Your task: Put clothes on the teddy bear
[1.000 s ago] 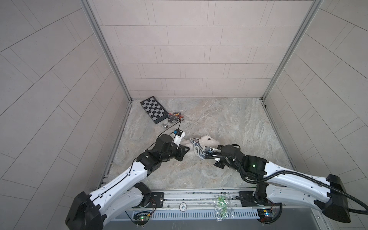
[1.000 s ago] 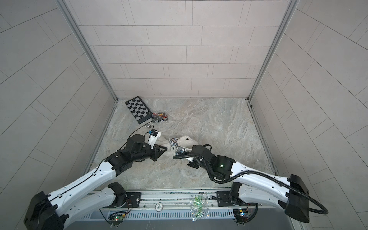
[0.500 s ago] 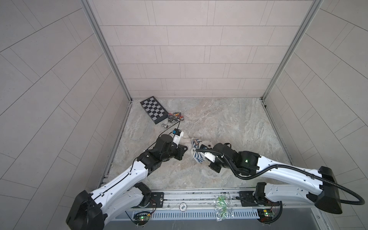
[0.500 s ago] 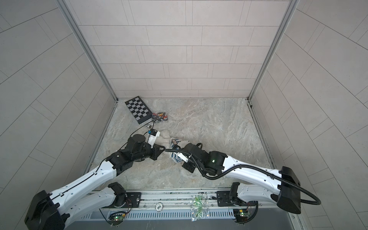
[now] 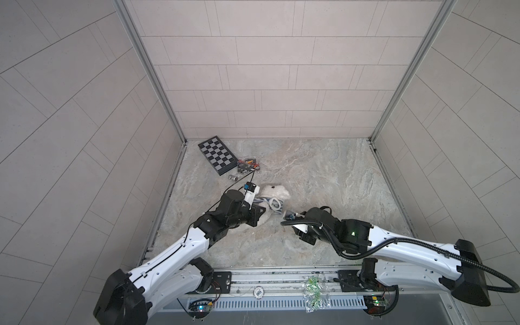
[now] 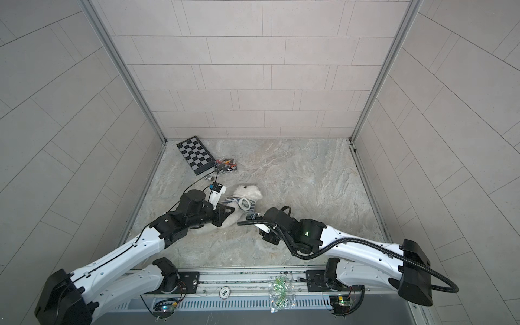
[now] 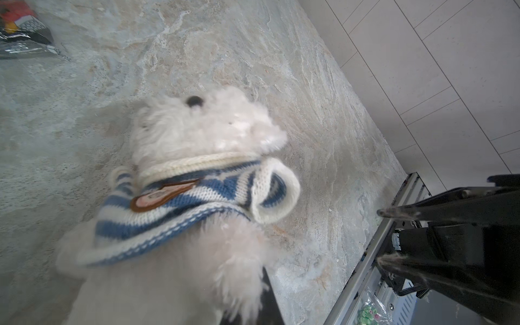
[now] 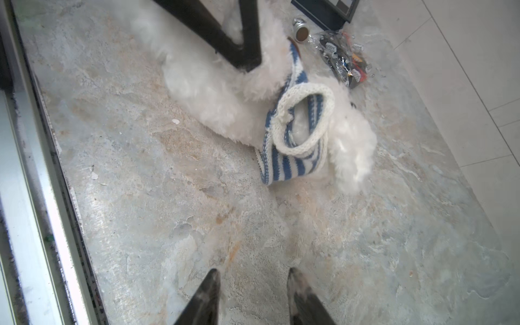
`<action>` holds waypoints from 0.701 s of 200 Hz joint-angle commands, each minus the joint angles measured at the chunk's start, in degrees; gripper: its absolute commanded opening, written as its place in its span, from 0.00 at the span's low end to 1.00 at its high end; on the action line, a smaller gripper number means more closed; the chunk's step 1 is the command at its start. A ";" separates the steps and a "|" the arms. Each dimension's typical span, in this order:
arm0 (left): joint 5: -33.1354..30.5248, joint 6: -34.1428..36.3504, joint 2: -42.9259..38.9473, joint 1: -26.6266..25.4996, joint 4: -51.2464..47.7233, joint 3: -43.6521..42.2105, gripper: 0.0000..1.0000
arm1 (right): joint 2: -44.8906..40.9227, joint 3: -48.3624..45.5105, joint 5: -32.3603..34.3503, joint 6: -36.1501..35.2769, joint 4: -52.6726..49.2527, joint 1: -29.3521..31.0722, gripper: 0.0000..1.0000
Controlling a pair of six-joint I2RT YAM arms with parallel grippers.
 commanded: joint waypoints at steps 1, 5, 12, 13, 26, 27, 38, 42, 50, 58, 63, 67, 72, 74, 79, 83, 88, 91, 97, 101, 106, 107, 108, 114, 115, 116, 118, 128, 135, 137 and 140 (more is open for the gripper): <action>1.42 1.39 0.41 0.22 1.14 0.36 0.00 | -1.81 -2.13 6.01 -6.63 6.24 0.23 0.47; 1.51 1.35 0.43 0.21 1.14 0.40 0.00 | -1.97 -2.59 6.50 -7.34 7.00 0.16 0.48; 1.81 1.42 0.46 0.13 1.14 0.51 0.00 | -2.12 -3.21 7.01 -8.63 8.33 -0.01 0.48; 1.86 1.47 0.43 0.13 1.09 0.48 0.00 | -2.14 -3.30 7.03 -8.82 8.50 -0.06 0.48; 2.09 1.57 0.44 -0.26 1.13 0.62 0.00 | -2.33 -4.47 7.24 -10.51 11.14 -0.76 0.50; 2.13 1.54 0.43 -0.28 1.14 0.62 0.00 | -2.25 -4.55 7.23 -10.59 11.31 -0.88 0.50; 2.73 1.53 0.51 -0.78 1.16 0.74 0.00 | -2.48 -5.05 6.39 -11.09 13.09 -1.88 0.50; 2.92 1.52 0.50 -1.06 1.22 0.85 0.00 | -2.57 -5.20 5.76 -11.21 13.64 -2.24 0.50; 3.48 1.61 0.60 -1.77 1.18 0.98 0.00 | -2.76 -5.53 4.37 -11.38 14.62 -2.94 0.50; 4.06 1.82 0.70 -2.65 0.93 1.32 0.00 | -2.85 -5.68 3.34 -11.53 15.44 -3.56 0.50; 4.29 2.07 0.68 -3.37 0.61 1.57 0.00 | -2.81 -5.74 2.98 -11.77 15.74 -3.86 0.50; 4.45 2.26 0.75 -3.98 0.32 1.84 0.00 | -2.77 -5.76 2.88 -12.02 15.85 -4.10 0.50; 4.57 2.60 0.77 -4.78 -0.40 2.21 0.00 | -2.70 -5.84 2.89 -12.50 15.96 -4.23 0.50; 4.59 2.78 0.76 -5.08 -0.68 2.31 0.00 | -2.82 -5.81 2.89 -12.69 16.01 -4.25 0.50; 4.49 3.13 0.72 -5.86 -1.46 2.62 0.00 | -2.88 -5.93 2.91 -13.41 16.05 -4.38 0.50; 4.56 3.31 0.61 -6.35 -2.09 2.81 0.00 | -3.03 -5.86 2.92 -13.90 16.18 -4.42 0.50; 4.68 3.52 0.26 -6.92 -2.83 2.94 0.00 | -3.34 -5.88 2.85 -14.52 16.38 -4.47 0.50; 4.78 3.54 -0.02 -7.14 -3.18 3.01 0.00 | -3.53 -6.68 2.60 -15.01 16.59 -4.53 0.50; 5.07 3.51 -0.75 -7.37 -4.02 2.95 0.00 | -4.04 -7.99 1.80 -15.86 17.18 -4.57 0.50; 5.21 3.61 -1.32 -7.40 -4.54 2.87 0.00 | -4.38 -8.67 1.35 -16.15 18.05 -4.60 0.50; 5.32 3.71 -2.06 -7.38 -5.37 2.87 0.00 | -4.72 -9.29 0.71 -16.48 19.00 -4.60 0.51; 5.28 3.71 -2.19 -7.40 -5.54 2.89 0.00 | -4.76 -9.42 0.54 -16.52 19.15 -4.60 0.51; 5.31 3.76 -2.34 -7.42 -5.76 2.90 0.00 | -4.78 -9.53 0.37 -16.59 19.32 -4.60 0.51; 5.13 3.97 -3.10 -7.42 -6.81 2.86 0.00 | -4.93 -9.94 -0.26 -16.82 20.06 -4.69 0.51; 5.10 4.02 -3.24 -7.38 -6.97 2.84 0.00 | -4.87 -10.01 -0.30 -16.87 20.12 -4.69 0.52; 5.08 4.00 -3.35 -7.36 -7.22 2.87 0.00 | -4.83 -10.04 -0.41 -16.89 20.20 -4.69 0.52; 5.03 4.12 -3.56 -7.41 -7.52 2.96 0.00 | -4.81 -10.11 -0.53 -17.02 20.32 -4.69 0.52; 5.11 4.27 -4.35 -7.36 -8.92 3.03 0.00 | -4.34 -10.12 -1.41 -17.75 20.30 -4.69 0.52; 5.39 4.27 -4.77 -7.38 -9.60 3.08 0.00 | -4.06 -10.10 -2.34 -18.33 20.14 -4.69 0.53; 5.41 4.25 -4.84 -7.35 -9.83 3.08 0.00 | -4.09 -10.14 -2.71 -18.44 20.13 -4.69 0.53; 5.40 4.31 -5.05 -7.35 -10.16 3.08 0.00 | -4.05 -10.16 -3.25 -18.61 20.04 -4.69 0.53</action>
